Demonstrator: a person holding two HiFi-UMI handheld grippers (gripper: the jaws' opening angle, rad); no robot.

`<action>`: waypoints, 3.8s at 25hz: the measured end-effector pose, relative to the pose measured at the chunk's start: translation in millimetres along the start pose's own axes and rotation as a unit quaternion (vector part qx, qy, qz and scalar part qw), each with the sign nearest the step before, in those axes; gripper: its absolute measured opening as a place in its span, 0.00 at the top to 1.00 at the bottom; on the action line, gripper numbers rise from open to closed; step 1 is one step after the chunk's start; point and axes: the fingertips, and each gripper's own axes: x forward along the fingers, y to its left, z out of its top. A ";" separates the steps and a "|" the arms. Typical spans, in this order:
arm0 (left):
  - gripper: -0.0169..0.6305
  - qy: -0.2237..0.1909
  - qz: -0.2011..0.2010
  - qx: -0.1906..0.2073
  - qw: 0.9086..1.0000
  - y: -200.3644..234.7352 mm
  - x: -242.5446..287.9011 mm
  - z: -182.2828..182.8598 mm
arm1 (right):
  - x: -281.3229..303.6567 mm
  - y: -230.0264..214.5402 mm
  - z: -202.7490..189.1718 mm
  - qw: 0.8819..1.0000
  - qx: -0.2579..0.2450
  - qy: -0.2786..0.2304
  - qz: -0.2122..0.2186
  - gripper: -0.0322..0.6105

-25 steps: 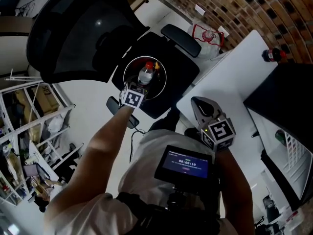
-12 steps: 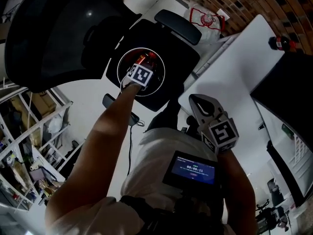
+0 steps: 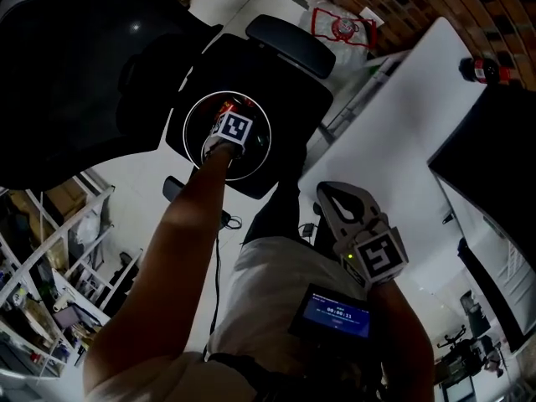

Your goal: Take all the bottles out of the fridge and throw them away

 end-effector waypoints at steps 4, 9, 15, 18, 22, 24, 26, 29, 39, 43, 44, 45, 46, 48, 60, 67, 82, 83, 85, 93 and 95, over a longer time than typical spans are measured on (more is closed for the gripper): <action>0.48 -0.021 0.020 -0.013 0.999 9.6 9.6 5.8 | -11.1 -4.4 10.2 1.000 -0.003 -0.024 -0.017 0.95; 0.47 -0.053 0.041 -0.049 0.997 20.1 -23.9 17.4 | -25.1 -12.6 15.6 0.999 0.004 -0.040 -0.037 0.95; 0.47 -0.143 0.049 -0.077 0.986 16.4 -83.2 27.8 | -38.5 -8.0 29.8 0.997 0.003 -0.062 -0.048 0.95; 0.47 -0.173 0.038 -0.086 0.980 4.3 -113.4 15.6 | -48.3 -11.0 39.6 0.996 -0.002 -0.077 -0.055 0.95; 0.58 -0.277 0.052 -0.060 0.958 -10.9 -161.6 15.7 | -73.7 -22.3 34.6 0.993 -0.003 -0.086 -0.076 0.95; 0.69 -0.325 0.041 -0.047 0.944 -22.9 -185.0 15.5 | -85.0 -24.9 30.3 0.993 0.004 -0.087 -0.083 0.95; 0.78 -0.369 0.030 -0.023 0.929 -36.3 -210.1 20.6 | -96.6 -26.1 28.6 0.991 0.008 -0.097 -0.088 0.95; 0.93 -0.424 0.024 0.012 0.905 -58.0 -248.8 30.0 | -113.9 -28.5 27.4 0.989 0.006 -0.112 -0.098 0.95; 0.96 -0.533 -0.088 0.079 0.837 -174.9 -334.2 36.4 | -169.0 -41.6 18.1 0.979 0.012 -0.160 -0.127 0.95; 0.96 -0.553 -0.139 0.132 0.811 -237.4 -362.9 41.1 | -193.9 -52.1 10.6 0.972 0.022 -0.177 -0.152 0.95; 0.96 -0.556 -0.152 0.148 0.803 -253.7 -369.9 42.4 | -200.8 -54.7 9.0 0.970 0.027 -0.183 -0.158 0.95; 0.96 -0.558 -0.163 0.164 0.797 -270.6 -376.2 43.8 | -208.4 -57.6 7.2 0.967 0.032 -0.190 -0.165 0.95; 0.96 -0.559 -0.173 0.180 0.791 -288.1 -381.7 45.4 | -217.1 -60.7 5.1 0.965 0.036 -0.197 -0.172 0.95; 0.96 -0.556 -0.195 0.213 0.780 -325.8 -390.4 50.0 | -237.3 -67.2 -0.7 0.958 0.044 -0.211 -0.187 0.95; 0.96 -0.489 -0.314 0.383 0.718 -571.8 -400.8 42.2 | -391.7 -102.4 -58.4 0.910 0.078 -0.273 -0.301 0.95; 0.96 -0.471 -0.343 0.426 0.692 -653.7 -404.5 32.8 | -446.9 -114.1 -84.4 0.886 0.091 -0.301 -0.340 0.95; 0.96 -0.483 -0.334 0.432 0.684 -678.8 -408.3 38.0 | -477.2 -122.2 -89.1 0.876 0.090 -0.319 -0.351 0.95; 0.96 -0.483 -0.336 0.424 0.689 -678.1 -409.0 39.7 | -476.2 -122.4 -88.4 0.876 0.090 -0.319 -0.350 0.95; 0.96 -0.485 -0.330 0.419 0.693 -673.7 -406.6 44.1 | -473.3 -122.5 -86.7 0.878 0.089 -0.319 -0.347 0.95; 0.96 -0.481 -0.313 0.423 0.701 -661.3 -397.4 46.1 | -465.9 -120.1 -85.5 0.878 0.092 -0.320 -0.343 0.95; 0.96 -0.478 -0.313 0.420 0.705 -661.3 -398.0 44.6 | -465.0 -118.8 -86.1 0.878 0.093 -0.319 -0.344 0.95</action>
